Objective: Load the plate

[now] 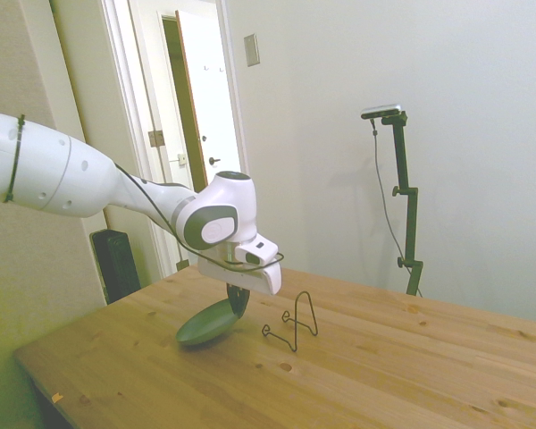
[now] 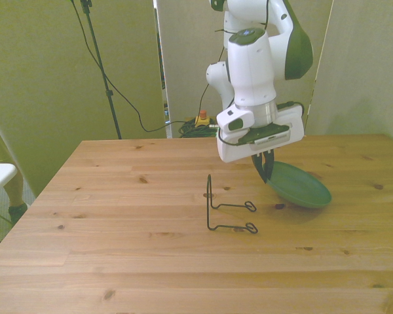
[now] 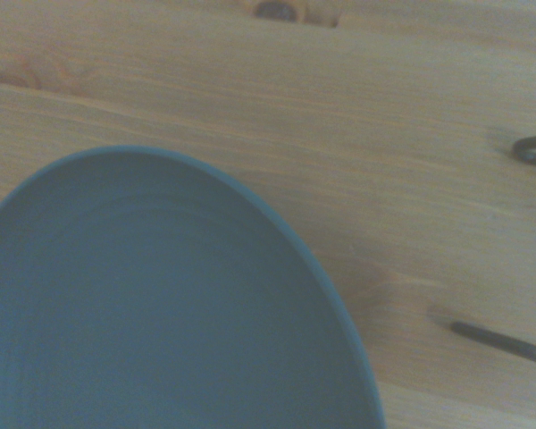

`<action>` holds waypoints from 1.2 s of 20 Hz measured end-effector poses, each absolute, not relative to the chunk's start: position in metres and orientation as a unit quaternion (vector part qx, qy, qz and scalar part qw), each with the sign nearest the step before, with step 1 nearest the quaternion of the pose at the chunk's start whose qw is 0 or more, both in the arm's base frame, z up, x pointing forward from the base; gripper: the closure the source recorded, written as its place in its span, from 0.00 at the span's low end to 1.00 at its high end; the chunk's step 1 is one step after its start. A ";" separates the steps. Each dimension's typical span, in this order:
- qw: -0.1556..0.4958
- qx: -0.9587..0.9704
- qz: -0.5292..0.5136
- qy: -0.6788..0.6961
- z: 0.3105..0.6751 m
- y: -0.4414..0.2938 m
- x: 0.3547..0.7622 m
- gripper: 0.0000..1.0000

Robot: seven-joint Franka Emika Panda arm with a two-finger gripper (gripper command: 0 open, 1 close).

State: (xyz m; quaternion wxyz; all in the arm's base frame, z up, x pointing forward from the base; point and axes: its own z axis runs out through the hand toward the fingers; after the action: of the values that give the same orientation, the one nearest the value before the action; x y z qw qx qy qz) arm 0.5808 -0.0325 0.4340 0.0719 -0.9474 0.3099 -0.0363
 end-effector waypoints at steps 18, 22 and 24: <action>-0.223 -0.874 -0.231 0.364 0.578 -0.035 0.590 1.00; -0.272 -0.854 -0.246 0.369 0.566 -0.034 0.599 1.00; -0.290 -0.844 -0.255 0.373 0.560 -0.033 0.601 1.00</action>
State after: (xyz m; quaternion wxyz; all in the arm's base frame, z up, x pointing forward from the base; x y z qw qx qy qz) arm 0.6012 -0.0330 0.5601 -0.2898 -0.8440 0.3727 -0.2545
